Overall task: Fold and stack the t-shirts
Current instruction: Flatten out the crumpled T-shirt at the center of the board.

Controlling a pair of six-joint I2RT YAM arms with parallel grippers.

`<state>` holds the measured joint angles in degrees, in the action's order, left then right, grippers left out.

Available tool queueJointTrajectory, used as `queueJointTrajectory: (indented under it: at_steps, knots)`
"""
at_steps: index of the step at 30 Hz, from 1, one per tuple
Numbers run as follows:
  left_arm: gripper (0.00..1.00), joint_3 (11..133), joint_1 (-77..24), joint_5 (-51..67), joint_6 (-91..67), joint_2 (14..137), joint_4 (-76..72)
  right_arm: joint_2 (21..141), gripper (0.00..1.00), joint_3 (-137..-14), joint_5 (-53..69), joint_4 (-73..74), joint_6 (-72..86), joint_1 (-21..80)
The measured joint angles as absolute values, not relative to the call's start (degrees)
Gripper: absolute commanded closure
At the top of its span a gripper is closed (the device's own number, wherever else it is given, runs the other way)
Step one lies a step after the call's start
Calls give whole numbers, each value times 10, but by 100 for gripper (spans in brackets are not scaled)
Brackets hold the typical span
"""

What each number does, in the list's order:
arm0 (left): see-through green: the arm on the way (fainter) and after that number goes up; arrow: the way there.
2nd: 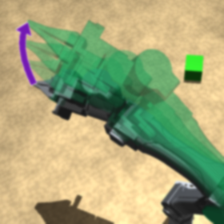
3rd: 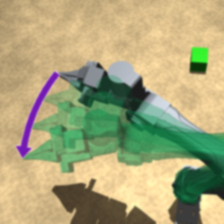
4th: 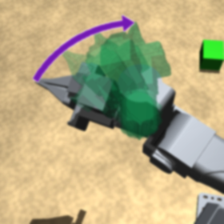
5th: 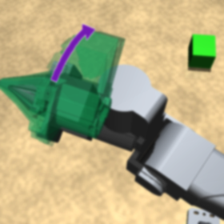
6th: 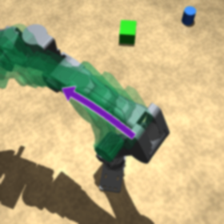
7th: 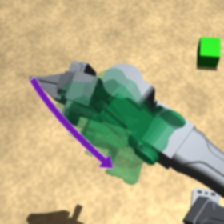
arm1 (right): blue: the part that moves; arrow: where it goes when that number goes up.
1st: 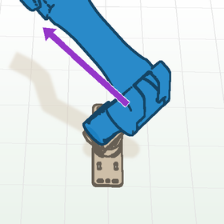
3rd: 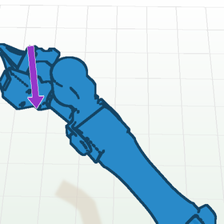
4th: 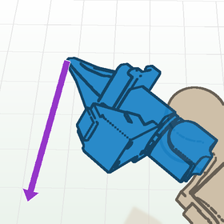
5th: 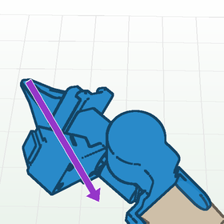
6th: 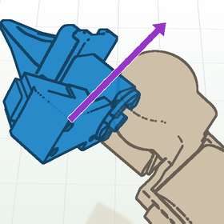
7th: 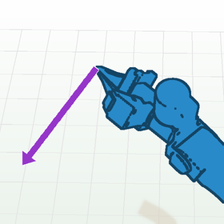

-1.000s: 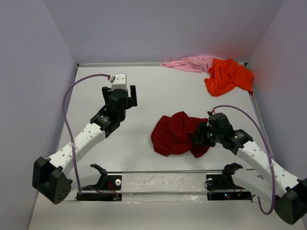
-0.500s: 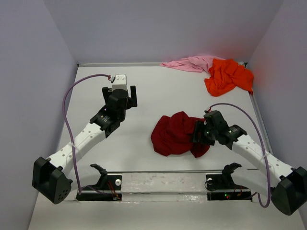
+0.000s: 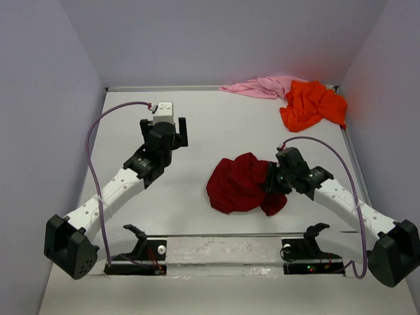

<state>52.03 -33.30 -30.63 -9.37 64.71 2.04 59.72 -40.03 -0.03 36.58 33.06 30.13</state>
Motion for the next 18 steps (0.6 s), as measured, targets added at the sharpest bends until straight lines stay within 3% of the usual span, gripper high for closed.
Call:
queueJointTrajectory:
  at_steps: [1,7,18]
  knots:
    - [1,520,-333,-306,-94,647,20,598,71,-401,-2,365,329,301]
    - [1,520,-333,-306,-94,647,21,613,100,-402,-7,363,325,301]
    - [1,520,-333,-306,-95,647,21,639,100,-446,-12,360,310,301]
